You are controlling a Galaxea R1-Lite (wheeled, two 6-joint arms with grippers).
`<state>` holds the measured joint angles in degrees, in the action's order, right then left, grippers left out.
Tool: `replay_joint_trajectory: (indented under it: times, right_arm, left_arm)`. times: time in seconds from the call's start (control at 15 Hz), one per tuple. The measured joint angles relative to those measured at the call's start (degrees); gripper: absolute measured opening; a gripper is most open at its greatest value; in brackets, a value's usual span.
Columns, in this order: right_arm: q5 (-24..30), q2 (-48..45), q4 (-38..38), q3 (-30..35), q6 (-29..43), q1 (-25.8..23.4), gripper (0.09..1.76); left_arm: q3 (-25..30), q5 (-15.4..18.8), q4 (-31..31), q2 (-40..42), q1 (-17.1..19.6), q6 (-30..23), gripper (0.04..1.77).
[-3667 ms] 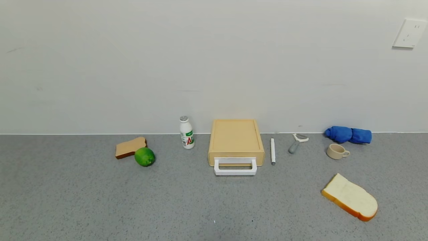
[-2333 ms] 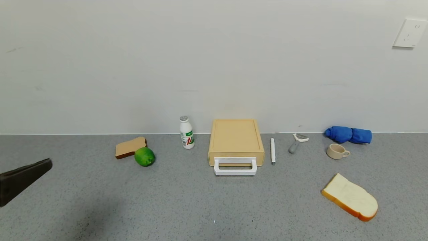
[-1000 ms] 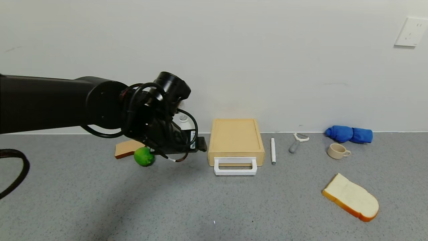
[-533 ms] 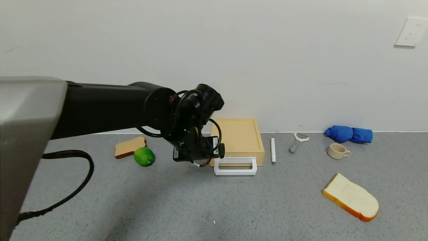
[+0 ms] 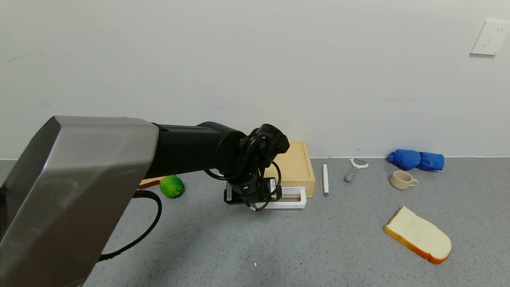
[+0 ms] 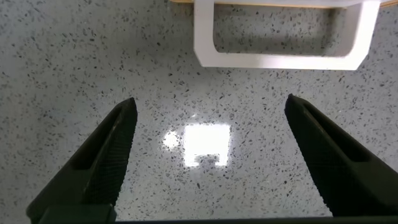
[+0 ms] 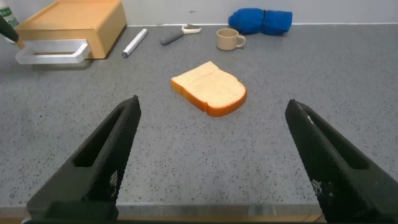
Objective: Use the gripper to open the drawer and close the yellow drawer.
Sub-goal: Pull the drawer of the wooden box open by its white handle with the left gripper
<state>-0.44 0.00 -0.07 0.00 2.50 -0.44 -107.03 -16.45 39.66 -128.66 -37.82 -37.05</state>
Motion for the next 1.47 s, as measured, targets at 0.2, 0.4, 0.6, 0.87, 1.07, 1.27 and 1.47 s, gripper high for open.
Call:
replay_joint_trajectory:
  times: [0.2,0.4,0.6,0.87,1.07,1.27,1.47]
  right_arm:
    - [0.0,0.0,0.0,0.0,0.0,0.0,1.71]
    - [0.0,0.0,0.0,0.0,0.0,0.0,1.71]
    - [0.0,0.0,0.0,0.0,0.0,0.0,1.71]
    - [0.0,0.0,0.0,0.0,0.0,0.0,1.71]
    - [0.0,0.0,0.0,0.0,0.0,0.0,1.71]
    - [0.0,0.0,0.0,0.0,0.0,0.0,1.71]
    - [0.0,0.0,0.0,0.0,0.0,0.0,1.71]
  left_arm:
    - [0.0,0.1,-1.8,-1.4,0.0,0.0,1.72]
    - [-0.1,0.2,-3.6,-2.4,0.1,0.7,1.72]
    - [-0.5,0.5,-6.1,-3.4,0.2,1.0,1.72]
    - [-0.5,1.2,-10.3,-5.3,1.0,1.7,1.72]
    - [-0.7,1.3,-11.0,-6.6,1.2,2.7,1.72]
    - [-1.4,1.3,-12.1,-7.7,1.4,2.9,1.72]
    - [-1.8,1.2,-12.2,-8.4,1.7,3.2,1.72]
